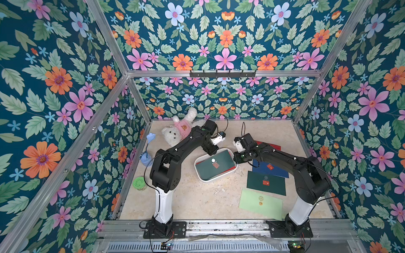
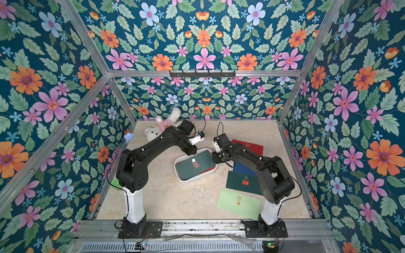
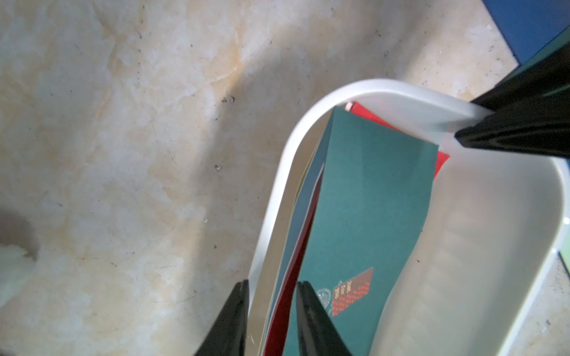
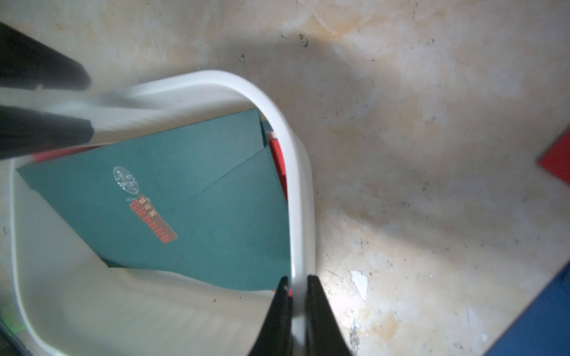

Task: Put the sealed envelopes into the storage box
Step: Place the envelope in the storage box, then place the storage box at the center of the board.

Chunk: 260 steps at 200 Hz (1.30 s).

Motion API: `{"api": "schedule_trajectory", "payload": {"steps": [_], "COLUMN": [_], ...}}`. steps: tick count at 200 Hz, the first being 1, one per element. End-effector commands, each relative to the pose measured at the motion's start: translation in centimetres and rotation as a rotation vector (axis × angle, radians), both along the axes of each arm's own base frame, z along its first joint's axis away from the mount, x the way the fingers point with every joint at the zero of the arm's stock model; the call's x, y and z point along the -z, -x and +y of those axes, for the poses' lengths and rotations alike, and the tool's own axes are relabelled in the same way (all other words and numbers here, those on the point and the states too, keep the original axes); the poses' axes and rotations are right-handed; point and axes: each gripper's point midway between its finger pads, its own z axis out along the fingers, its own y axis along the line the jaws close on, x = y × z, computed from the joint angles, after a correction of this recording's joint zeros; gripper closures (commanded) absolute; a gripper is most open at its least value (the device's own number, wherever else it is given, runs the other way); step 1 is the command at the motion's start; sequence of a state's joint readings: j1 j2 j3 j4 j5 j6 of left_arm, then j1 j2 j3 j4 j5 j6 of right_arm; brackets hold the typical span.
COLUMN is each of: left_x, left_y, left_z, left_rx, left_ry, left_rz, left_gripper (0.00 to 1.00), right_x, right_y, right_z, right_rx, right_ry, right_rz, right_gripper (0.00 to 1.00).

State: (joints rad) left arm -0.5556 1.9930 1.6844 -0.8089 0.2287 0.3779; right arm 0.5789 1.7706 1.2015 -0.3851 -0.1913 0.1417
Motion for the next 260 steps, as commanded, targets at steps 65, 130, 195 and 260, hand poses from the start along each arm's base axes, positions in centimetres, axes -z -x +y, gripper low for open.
{"api": "schedule_trajectory", "payload": {"steps": [65, 130, 195, 260], "left_x": [1.1, 1.3, 0.6, -5.9], "left_y": [1.2, 2.6, 1.6, -2.0], "left_z": [-2.8, -4.1, -4.1, -2.0], "left_rx": [-0.017, 0.024, -0.011, -0.193], "left_ry": [0.095, 0.148, 0.15, 0.173], "left_rz": [0.021, 0.072, 0.027, -0.161], "left_gripper": [0.68, 0.68, 0.67, 0.6], "right_x": [-0.6, -0.4, -0.2, 0.1], "right_y": [-0.6, -0.6, -0.6, -1.6], "right_z": [0.5, 0.5, 0.4, -0.4], "right_rx": [0.021, 0.031, 0.046, 0.19], "right_ry": [-0.034, -0.033, -0.034, -0.075], "right_rz": [-0.017, -0.012, -0.006, 0.019], "right_gripper": [0.87, 0.87, 0.87, 0.88]}}
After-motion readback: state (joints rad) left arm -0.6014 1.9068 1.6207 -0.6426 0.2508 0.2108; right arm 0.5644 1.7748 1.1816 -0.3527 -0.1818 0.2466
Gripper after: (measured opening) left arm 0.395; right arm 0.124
